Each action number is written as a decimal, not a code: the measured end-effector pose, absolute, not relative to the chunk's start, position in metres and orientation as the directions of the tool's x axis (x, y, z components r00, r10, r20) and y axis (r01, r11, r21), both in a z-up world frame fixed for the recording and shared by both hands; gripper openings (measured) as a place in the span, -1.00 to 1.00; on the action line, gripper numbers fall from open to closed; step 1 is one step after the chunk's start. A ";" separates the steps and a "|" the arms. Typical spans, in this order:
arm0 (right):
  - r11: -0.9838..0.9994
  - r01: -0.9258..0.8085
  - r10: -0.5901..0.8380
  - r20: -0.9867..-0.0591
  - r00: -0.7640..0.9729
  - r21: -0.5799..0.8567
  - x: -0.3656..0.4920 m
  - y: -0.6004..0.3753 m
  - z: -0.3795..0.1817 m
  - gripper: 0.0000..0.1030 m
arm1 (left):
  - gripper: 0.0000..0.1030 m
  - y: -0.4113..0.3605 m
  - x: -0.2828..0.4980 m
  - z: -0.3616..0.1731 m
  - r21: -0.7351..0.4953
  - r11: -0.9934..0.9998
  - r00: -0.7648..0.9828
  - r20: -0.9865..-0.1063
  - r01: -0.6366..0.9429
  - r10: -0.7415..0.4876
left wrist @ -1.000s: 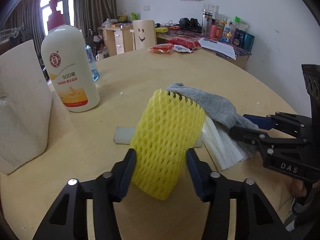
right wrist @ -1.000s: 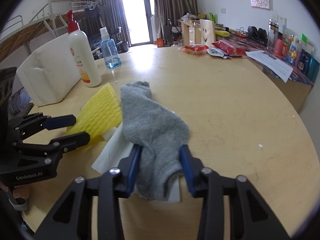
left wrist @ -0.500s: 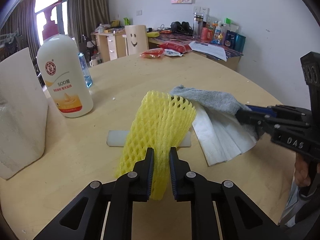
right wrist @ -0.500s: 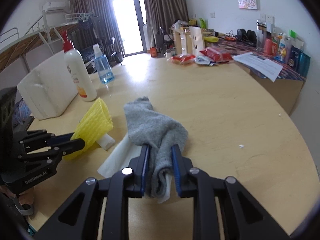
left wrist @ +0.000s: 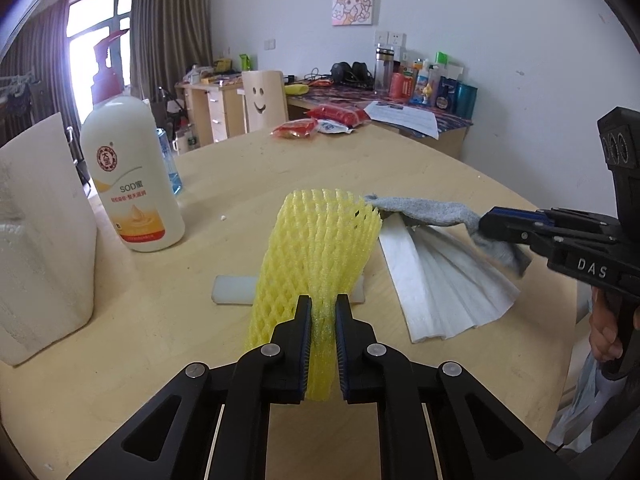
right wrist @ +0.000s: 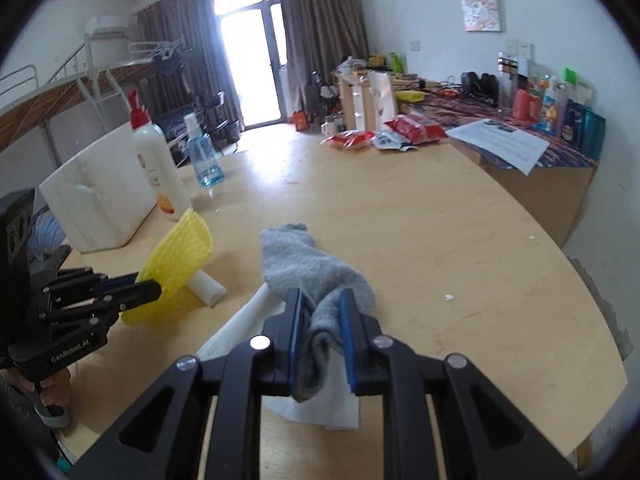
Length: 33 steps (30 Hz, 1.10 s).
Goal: Organize soft objects
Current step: 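Grasp the yellow mesh net with the left tool while the right tool grasps the grey sock, then lift the yellow net with the left tool while the right tool lifts the grey sock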
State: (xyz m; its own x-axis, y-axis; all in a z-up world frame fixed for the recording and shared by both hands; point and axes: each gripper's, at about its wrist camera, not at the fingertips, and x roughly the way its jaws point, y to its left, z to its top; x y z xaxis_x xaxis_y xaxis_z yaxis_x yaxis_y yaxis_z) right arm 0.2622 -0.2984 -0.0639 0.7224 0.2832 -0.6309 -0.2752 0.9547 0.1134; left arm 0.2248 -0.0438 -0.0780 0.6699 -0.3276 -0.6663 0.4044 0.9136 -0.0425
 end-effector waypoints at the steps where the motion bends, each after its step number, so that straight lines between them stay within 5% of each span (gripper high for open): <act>1: 0.958 -0.268 0.267 -0.637 0.723 0.097 0.264 -0.296 -0.066 -0.57 | -0.76 -0.043 0.226 -0.079 -0.044 0.915 0.667 -0.671 0.400 -0.324; 8: 0.967 -0.249 0.212 -0.701 0.681 0.051 0.283 -0.295 -0.086 -0.55 | -0.76 -0.043 0.231 -0.083 -0.058 0.919 0.652 -0.687 0.389 -0.320; 11: 0.966 -0.252 0.220 -0.709 0.670 0.062 0.287 -0.297 -0.087 -0.34 | -0.76 -0.044 0.233 -0.084 -0.059 0.921 0.651 -0.690 0.386 -0.317; 15: 0.958 -0.280 0.239 -0.688 0.685 0.054 0.283 -0.290 -0.083 0.21 | -0.76 -0.043 0.234 -0.085 -0.065 0.921 0.645 -0.695 0.383 -0.318; 18: 0.954 -0.294 0.254 -0.696 0.671 0.065 0.286 -0.286 -0.086 0.21 | -0.76 -0.043 0.237 -0.087 -0.068 0.921 0.640 -0.700 0.383 -0.318; 20: 0.954 -0.289 0.258 -0.717 0.648 0.083 0.291 -0.287 -0.092 0.07 | -0.76 -0.042 0.238 -0.088 -0.075 0.922 0.633 -0.705 0.381 -0.319; 25: 0.956 -0.270 0.265 -0.726 0.635 0.113 0.293 -0.291 -0.093 -0.74 | -0.76 -0.041 0.238 -0.089 -0.081 0.921 0.631 -0.705 0.381 -0.323; 33: 0.952 -0.269 0.297 -0.638 0.710 0.144 0.274 -0.302 -0.064 -0.77 | -0.78 -0.037 0.231 -0.082 -0.086 0.920 0.657 -0.675 0.383 -0.337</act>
State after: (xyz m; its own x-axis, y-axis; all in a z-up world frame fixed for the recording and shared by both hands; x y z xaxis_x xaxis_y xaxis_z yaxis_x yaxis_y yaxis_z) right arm 0.2736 -0.3017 -0.0640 0.7103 0.2974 -0.6380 -0.2691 0.9522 0.1443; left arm 0.2308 -0.0373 -0.0821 0.6567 -0.3365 -0.6749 0.3831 0.9197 -0.0858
